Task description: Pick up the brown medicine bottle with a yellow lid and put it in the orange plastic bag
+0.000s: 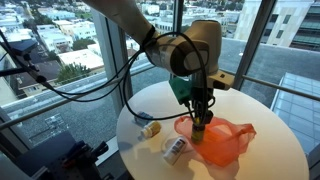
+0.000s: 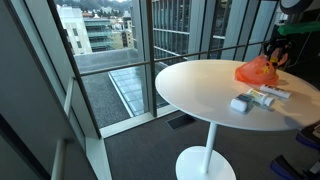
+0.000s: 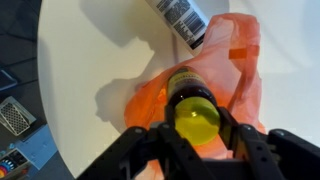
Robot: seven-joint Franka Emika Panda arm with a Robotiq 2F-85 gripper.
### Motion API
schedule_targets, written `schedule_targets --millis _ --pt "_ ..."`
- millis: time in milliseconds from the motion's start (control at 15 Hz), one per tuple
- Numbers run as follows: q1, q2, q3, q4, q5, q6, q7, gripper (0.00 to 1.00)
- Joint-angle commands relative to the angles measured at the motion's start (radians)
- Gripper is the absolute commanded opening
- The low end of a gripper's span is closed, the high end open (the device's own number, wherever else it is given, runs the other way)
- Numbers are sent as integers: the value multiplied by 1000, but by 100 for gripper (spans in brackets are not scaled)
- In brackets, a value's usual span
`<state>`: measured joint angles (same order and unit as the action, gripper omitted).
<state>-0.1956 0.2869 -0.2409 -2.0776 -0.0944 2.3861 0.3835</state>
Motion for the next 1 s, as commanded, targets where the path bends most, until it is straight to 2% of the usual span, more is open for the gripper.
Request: schedule_targets --millis 0,467,933 --pt "8 -101 -12 -126 5 -8 -21 20" --pt "-2 -223 -26 -288 -24 6 7 20" --pt "-28 -228 -33 -258 -8 29 -12 20"
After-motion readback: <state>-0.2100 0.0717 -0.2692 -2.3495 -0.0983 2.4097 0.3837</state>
